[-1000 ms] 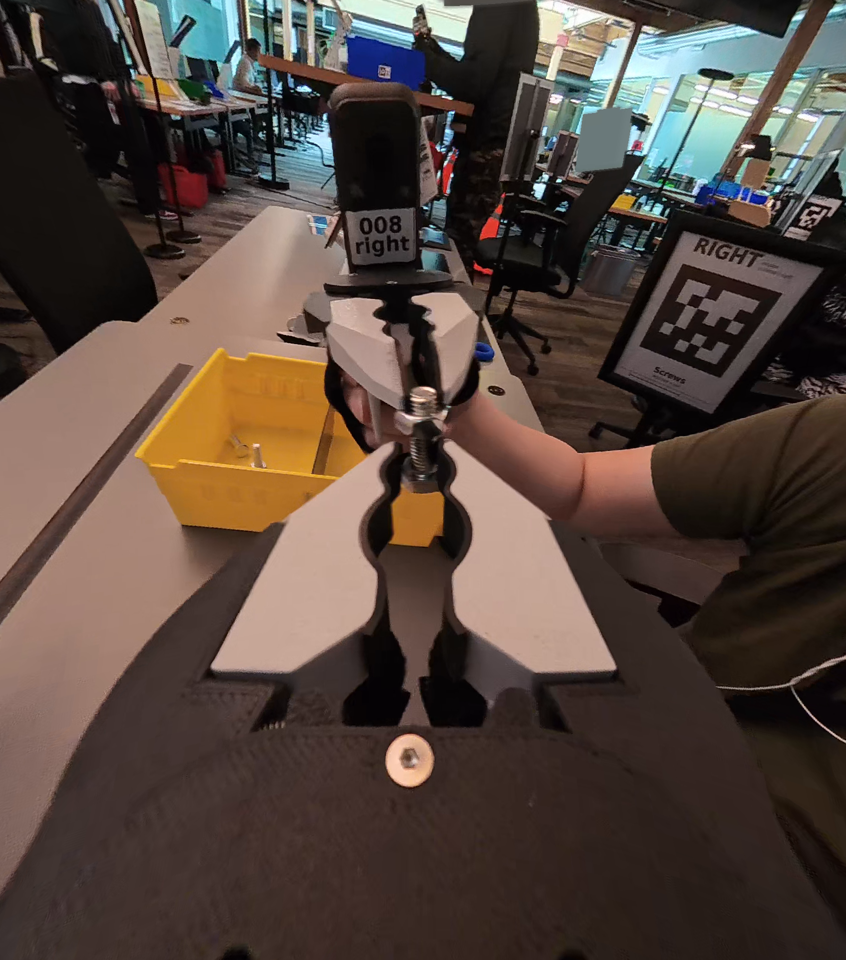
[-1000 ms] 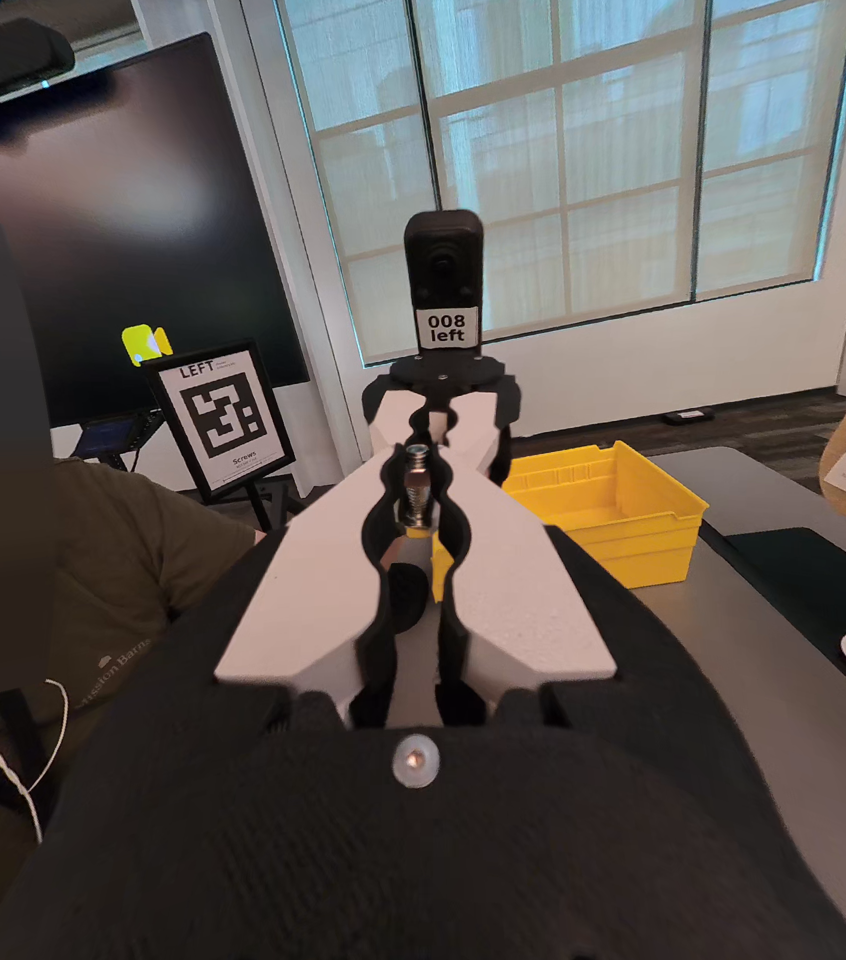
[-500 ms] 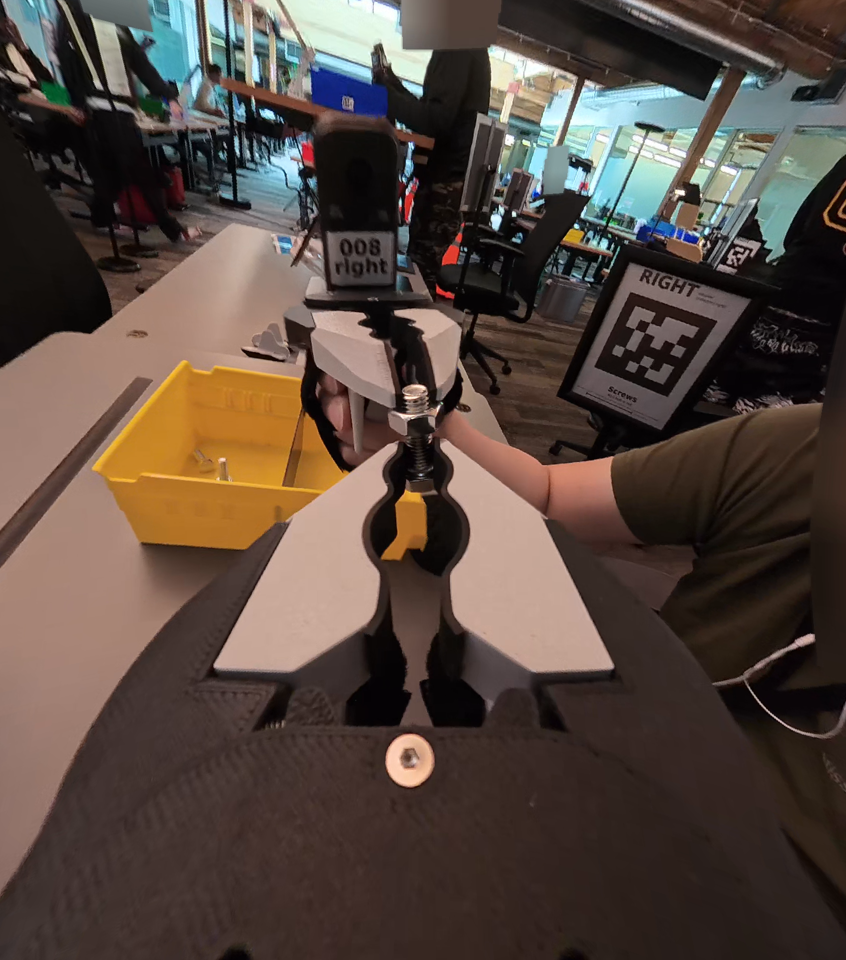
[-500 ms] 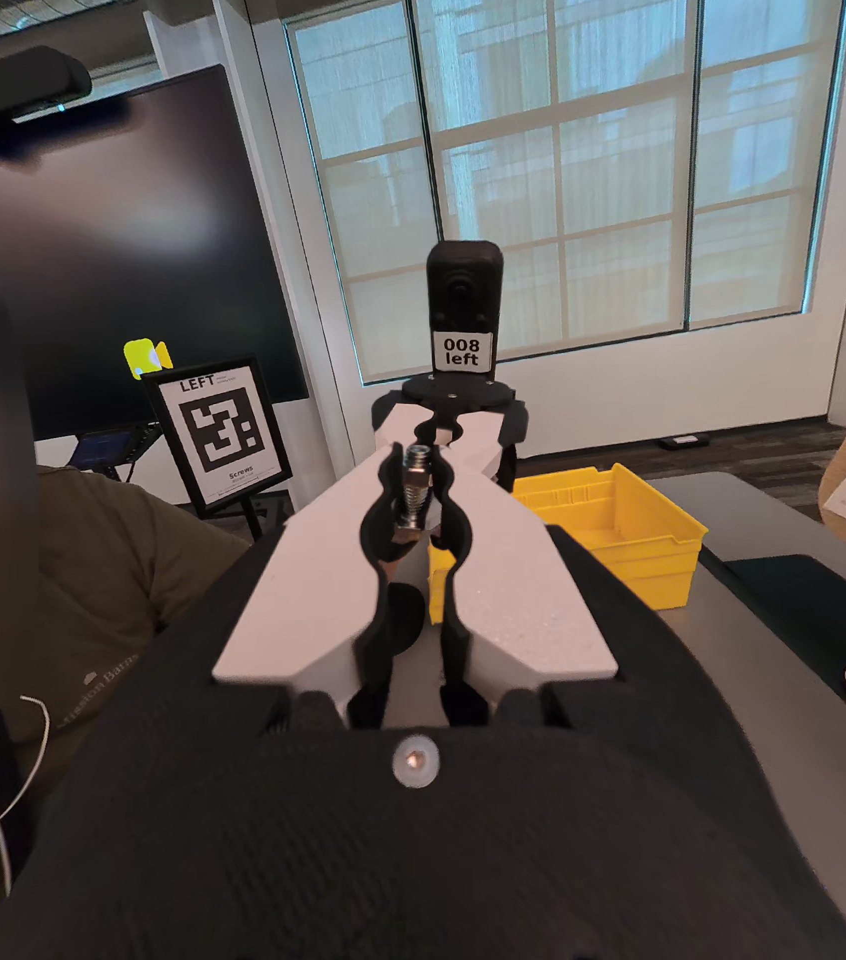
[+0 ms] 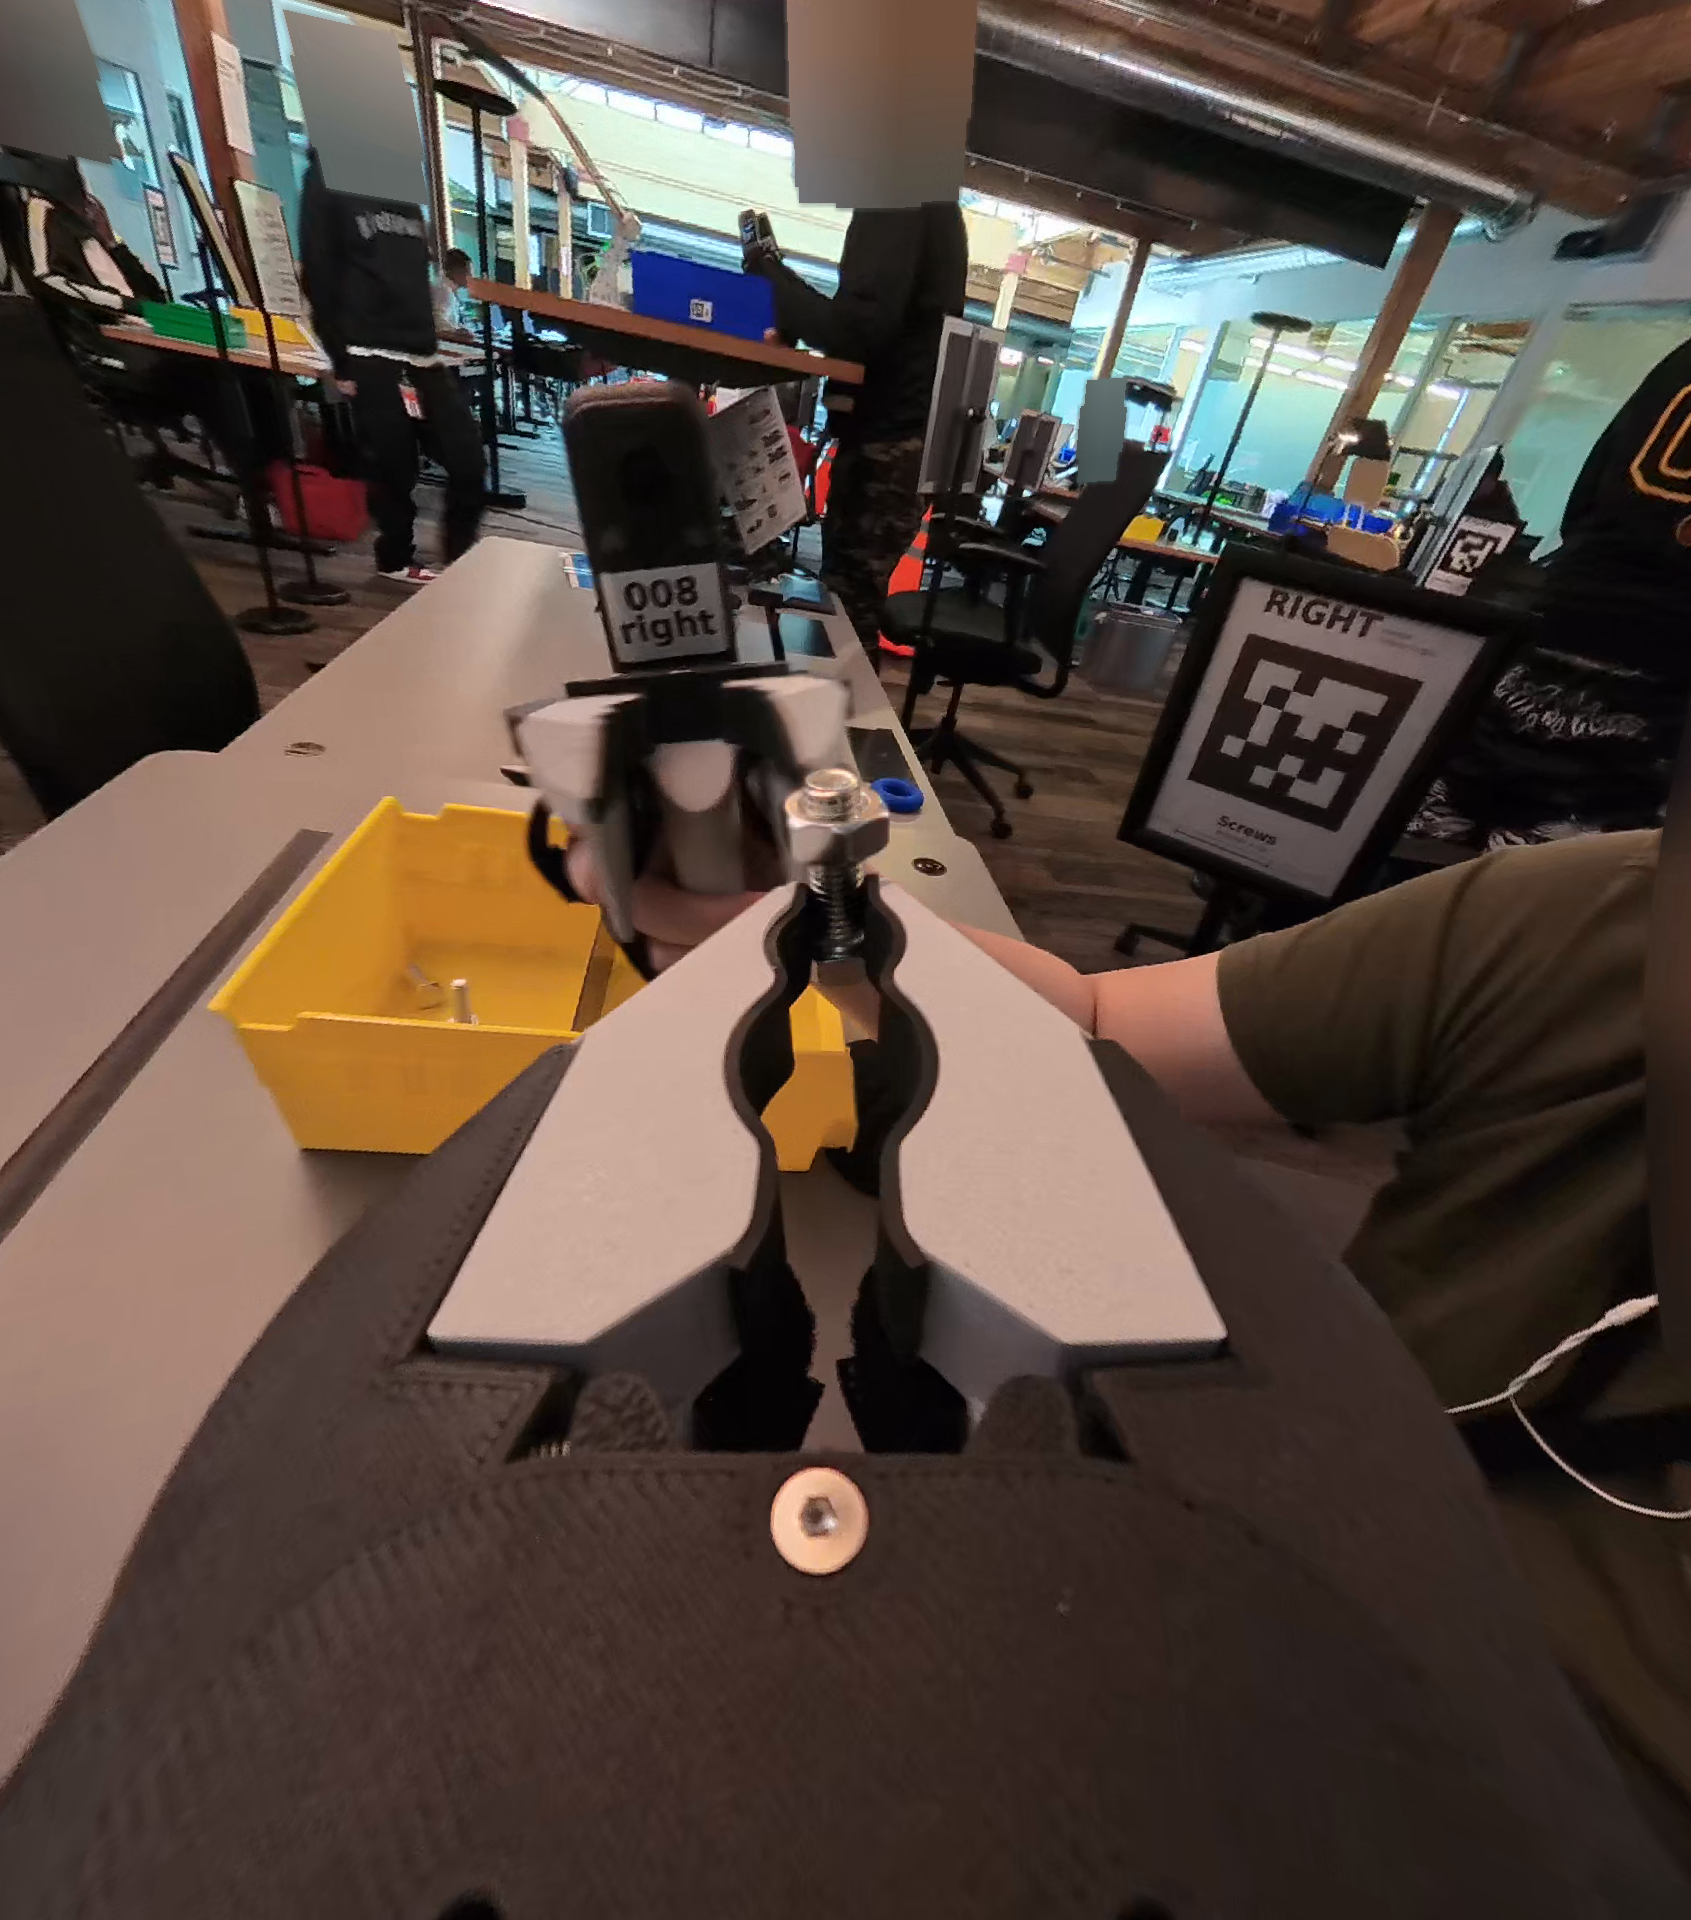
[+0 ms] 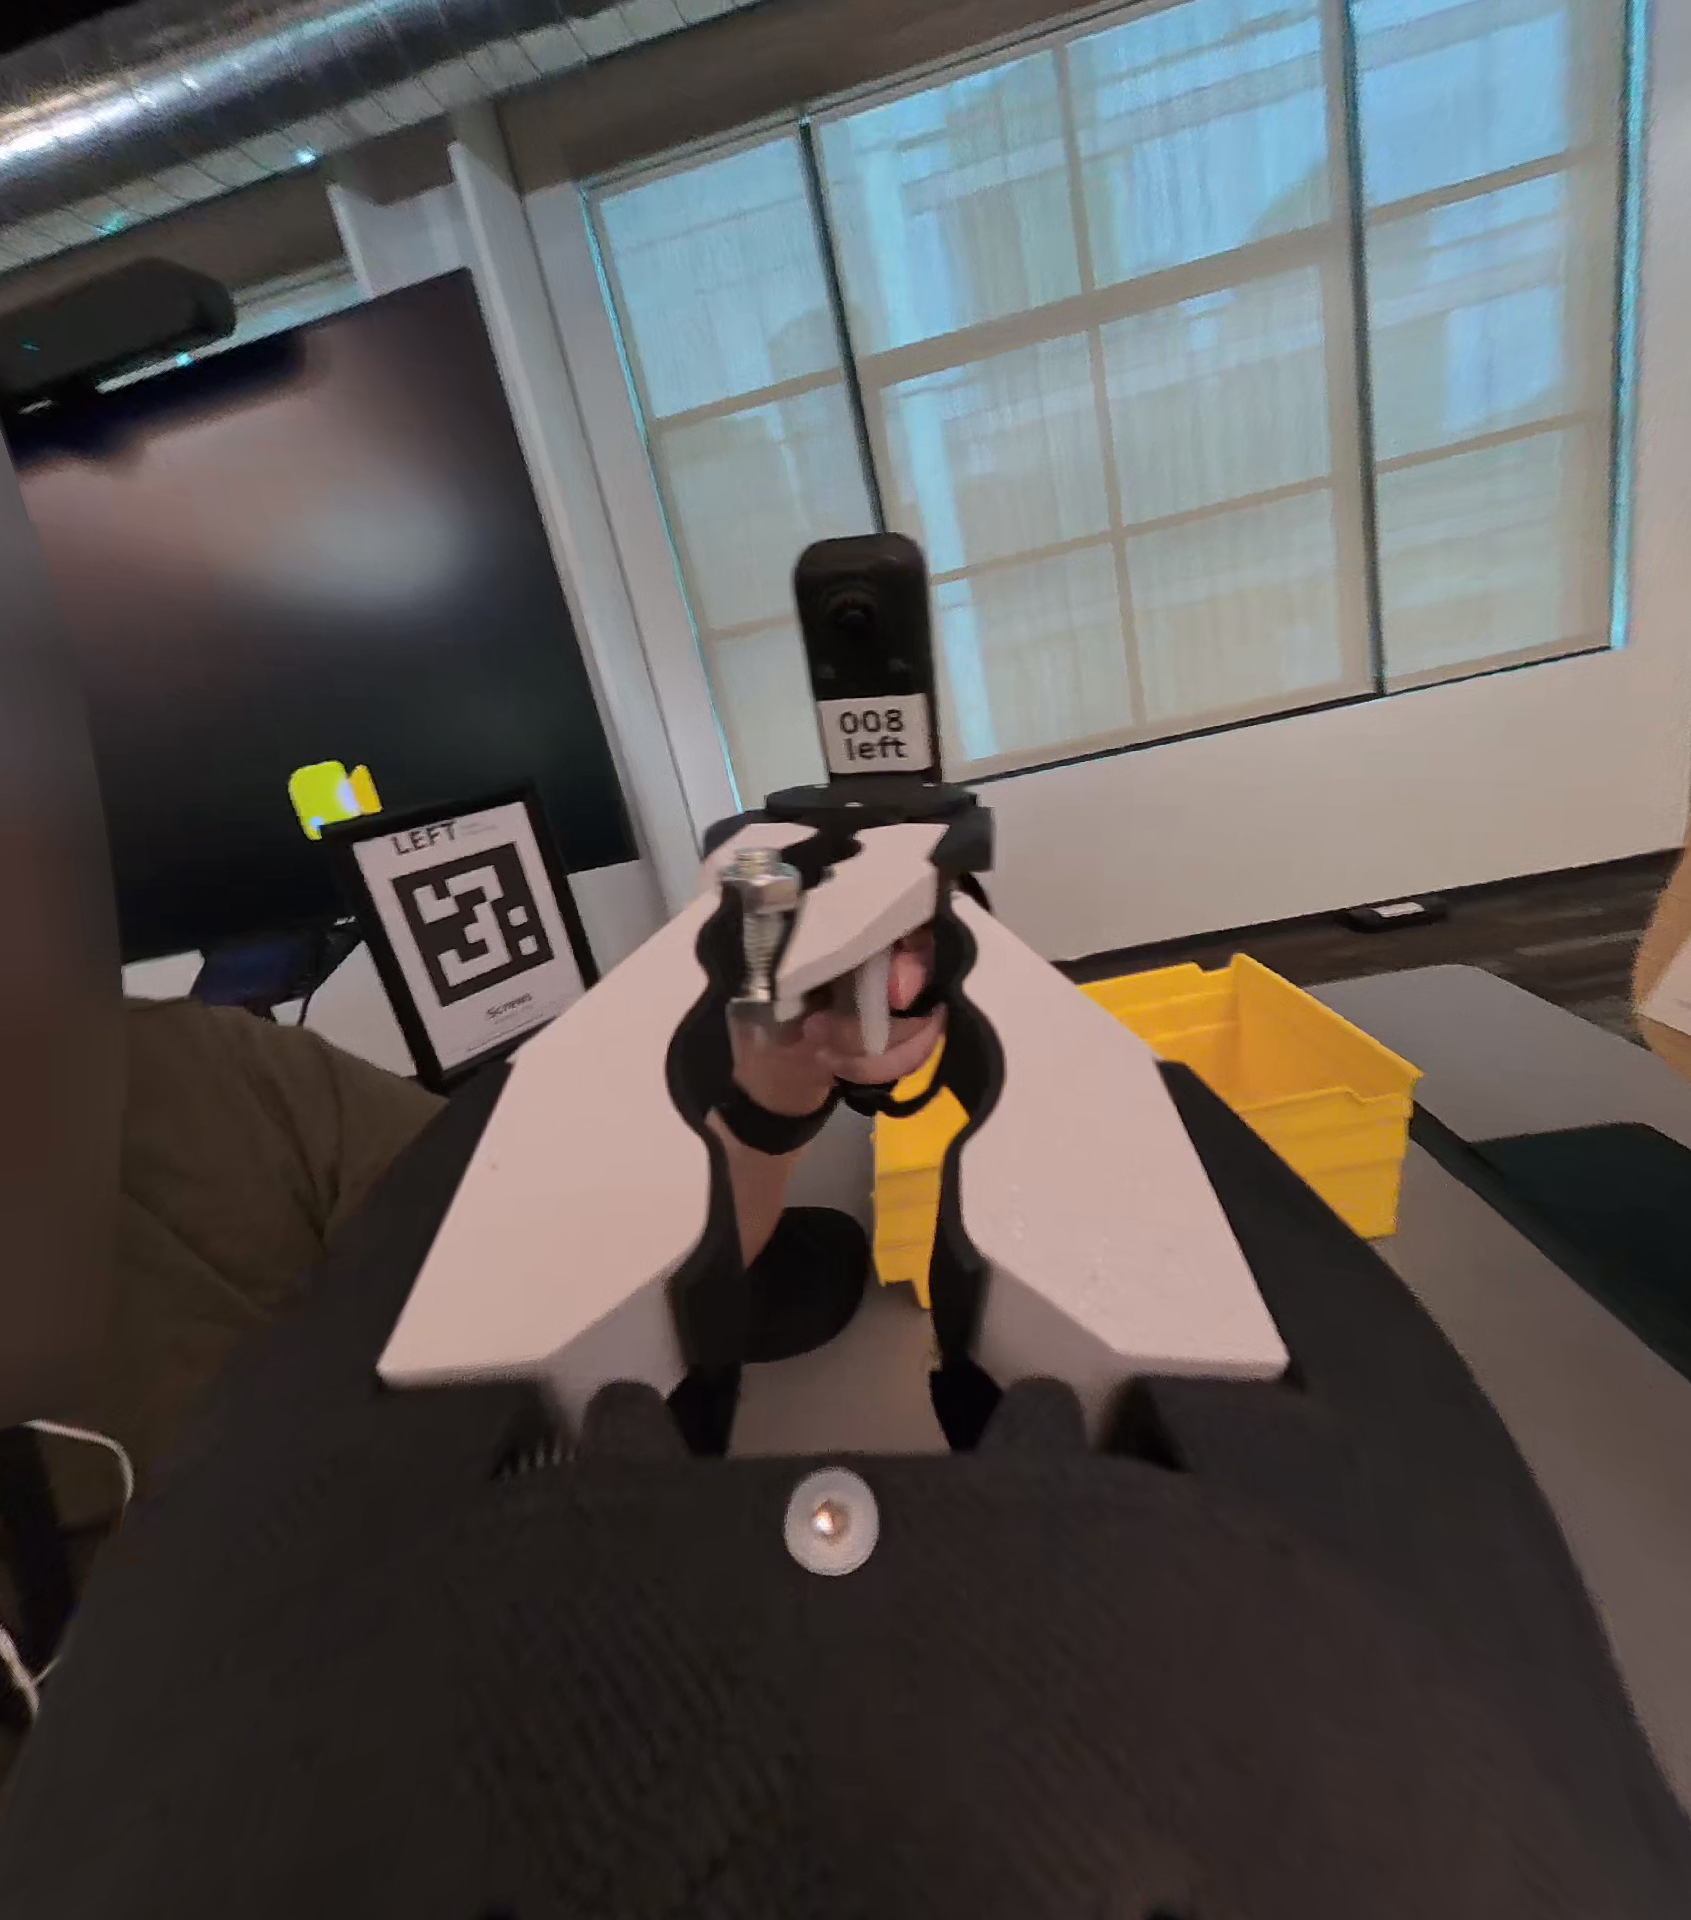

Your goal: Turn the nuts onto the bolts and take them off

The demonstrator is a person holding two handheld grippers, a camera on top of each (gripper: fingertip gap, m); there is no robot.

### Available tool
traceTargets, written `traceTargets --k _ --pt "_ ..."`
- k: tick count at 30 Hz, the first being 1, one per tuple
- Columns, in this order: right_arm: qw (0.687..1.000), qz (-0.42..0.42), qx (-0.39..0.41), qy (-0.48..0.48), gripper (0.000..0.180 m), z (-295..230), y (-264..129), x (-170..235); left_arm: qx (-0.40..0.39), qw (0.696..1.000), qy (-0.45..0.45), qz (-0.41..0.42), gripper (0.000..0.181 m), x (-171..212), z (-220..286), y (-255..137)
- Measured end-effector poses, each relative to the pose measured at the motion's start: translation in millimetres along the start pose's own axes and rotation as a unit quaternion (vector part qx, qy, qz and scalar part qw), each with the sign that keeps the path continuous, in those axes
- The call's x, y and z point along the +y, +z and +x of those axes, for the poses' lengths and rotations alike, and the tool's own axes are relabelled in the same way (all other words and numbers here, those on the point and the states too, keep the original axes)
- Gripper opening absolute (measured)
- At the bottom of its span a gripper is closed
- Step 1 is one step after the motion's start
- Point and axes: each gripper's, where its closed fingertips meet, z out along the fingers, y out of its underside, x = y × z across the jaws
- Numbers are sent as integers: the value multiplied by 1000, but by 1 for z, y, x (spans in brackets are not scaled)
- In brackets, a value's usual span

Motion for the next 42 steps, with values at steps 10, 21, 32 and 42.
traceTargets --k 10,21,32,42 --pt "1000 -1 18 3 31 3 -2 -2 6 1000 -6 2 7 -2 3 -1" --pt "1000 17 11 14 31 4 -8 -8 12 1000 -2 -6 7 -1 9 1" --pt "1000 -9 11 -6 34 0 -2 0 20 1000 14 -13 7 1 15 3" --pt "999 -22 -18 -21 39 -18 7 1 8 999 24 -25 7 3 16 8"
